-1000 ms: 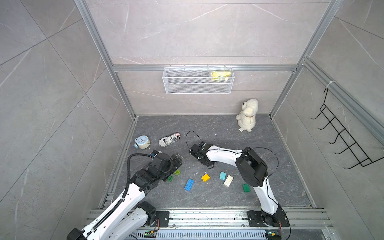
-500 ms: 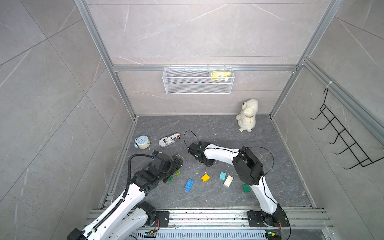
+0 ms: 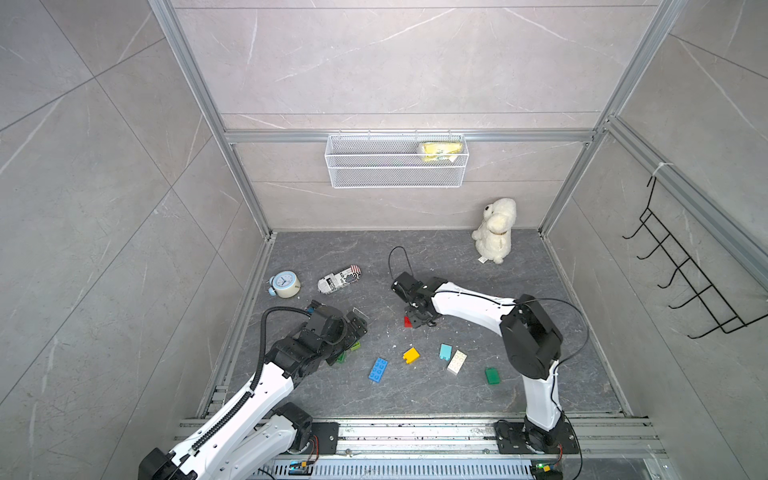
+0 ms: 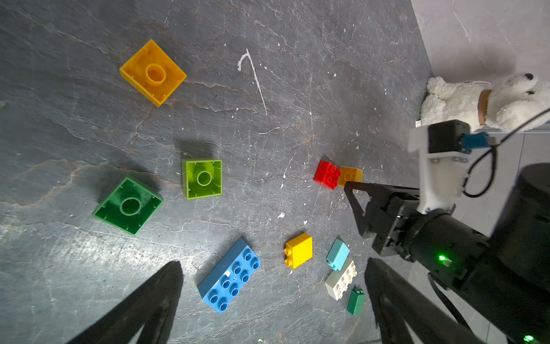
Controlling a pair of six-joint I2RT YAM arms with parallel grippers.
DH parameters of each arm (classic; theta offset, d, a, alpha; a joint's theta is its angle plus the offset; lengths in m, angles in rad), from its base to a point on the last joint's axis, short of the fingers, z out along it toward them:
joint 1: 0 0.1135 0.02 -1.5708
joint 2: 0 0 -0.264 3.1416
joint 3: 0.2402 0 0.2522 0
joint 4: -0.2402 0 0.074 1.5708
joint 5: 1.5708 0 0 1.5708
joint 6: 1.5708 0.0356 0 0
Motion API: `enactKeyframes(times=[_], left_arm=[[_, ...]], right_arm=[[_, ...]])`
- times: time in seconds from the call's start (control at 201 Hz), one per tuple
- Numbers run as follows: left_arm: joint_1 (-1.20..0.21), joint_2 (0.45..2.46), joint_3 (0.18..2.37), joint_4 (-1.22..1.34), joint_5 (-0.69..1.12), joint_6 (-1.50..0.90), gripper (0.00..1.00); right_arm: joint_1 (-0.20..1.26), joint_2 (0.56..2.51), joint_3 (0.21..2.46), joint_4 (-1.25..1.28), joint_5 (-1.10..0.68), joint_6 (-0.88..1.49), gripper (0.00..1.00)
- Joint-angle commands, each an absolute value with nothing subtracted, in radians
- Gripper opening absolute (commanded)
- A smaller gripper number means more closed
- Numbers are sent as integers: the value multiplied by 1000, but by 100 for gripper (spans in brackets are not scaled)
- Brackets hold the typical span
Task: Assemble the letter h with lego
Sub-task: Adjust the lego brick at the center of the board, then pick up the lego brick from the center of the board.
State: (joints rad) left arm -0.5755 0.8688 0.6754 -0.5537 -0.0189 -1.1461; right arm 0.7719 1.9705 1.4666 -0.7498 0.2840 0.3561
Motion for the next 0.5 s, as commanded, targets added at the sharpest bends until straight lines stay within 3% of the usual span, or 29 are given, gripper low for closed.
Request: enactKeyframes(times=[0.0,0.224,0.498], left_arm=[[-580,915,722,-558,13,-1089,98],[-784,1232,987,-682,-140,-1005,96],[-950,1840,1631,-986,-271,-955,92]], right_arm=[[724,1815,1363,-624,146,442,58],[519,1481,953,-326,-103,613,63],[354,1296,655,-187,-30,731,56]])
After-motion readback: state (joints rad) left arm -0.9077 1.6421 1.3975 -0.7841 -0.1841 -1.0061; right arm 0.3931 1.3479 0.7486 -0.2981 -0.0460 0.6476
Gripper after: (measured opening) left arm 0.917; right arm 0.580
